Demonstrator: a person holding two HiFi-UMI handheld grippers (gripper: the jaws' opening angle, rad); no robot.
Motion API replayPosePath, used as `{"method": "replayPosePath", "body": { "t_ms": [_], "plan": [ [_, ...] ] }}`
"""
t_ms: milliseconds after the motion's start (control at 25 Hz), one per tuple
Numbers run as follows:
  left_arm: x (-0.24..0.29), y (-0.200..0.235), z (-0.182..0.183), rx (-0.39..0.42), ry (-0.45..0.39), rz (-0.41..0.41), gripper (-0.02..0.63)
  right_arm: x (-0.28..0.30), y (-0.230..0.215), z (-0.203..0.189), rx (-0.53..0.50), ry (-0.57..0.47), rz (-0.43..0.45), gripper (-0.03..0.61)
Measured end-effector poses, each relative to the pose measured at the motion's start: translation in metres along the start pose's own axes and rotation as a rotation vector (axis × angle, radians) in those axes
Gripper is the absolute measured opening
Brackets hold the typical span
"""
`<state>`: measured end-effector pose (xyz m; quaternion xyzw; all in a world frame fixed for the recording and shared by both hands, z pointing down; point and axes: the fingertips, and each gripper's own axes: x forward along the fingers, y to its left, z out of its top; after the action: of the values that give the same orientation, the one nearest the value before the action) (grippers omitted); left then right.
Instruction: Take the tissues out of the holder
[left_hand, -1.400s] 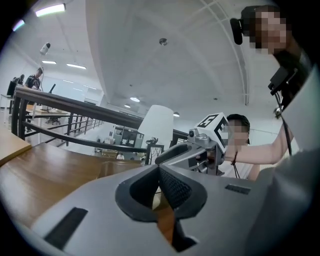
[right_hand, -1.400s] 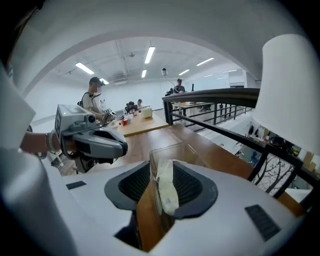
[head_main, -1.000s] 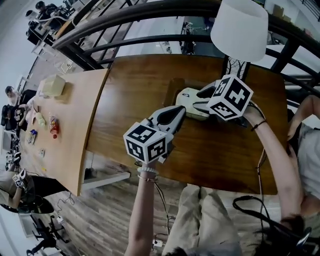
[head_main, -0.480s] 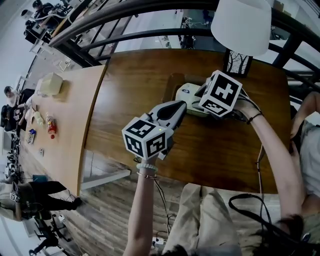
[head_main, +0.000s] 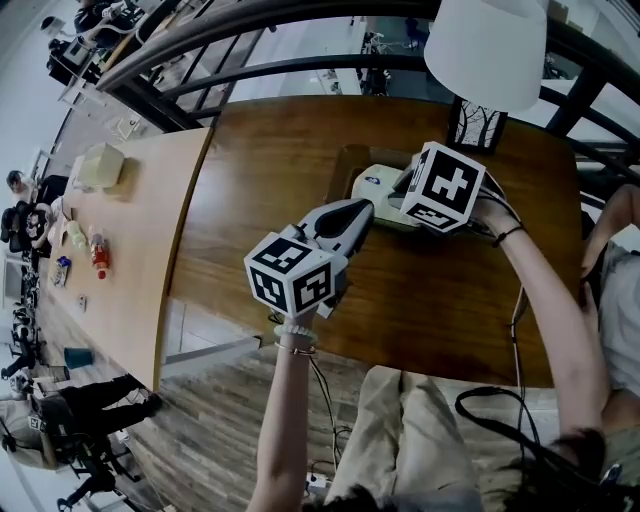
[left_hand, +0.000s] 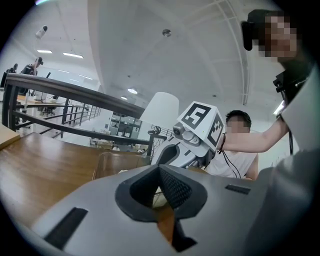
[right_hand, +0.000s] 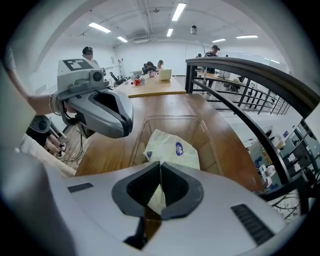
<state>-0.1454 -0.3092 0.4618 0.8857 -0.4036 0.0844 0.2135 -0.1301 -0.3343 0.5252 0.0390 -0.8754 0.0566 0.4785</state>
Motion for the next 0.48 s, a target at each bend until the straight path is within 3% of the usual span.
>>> {"method": "replayPosePath", "body": {
  "t_ms": [480],
  "plan": [
    [-0.010, -0.012, 0.040, 0.031, -0.047, -0.003, 0.008, -0.052, -0.006, 0.029, 0.020, -0.115, -0.053, 0.012]
  ]
}}
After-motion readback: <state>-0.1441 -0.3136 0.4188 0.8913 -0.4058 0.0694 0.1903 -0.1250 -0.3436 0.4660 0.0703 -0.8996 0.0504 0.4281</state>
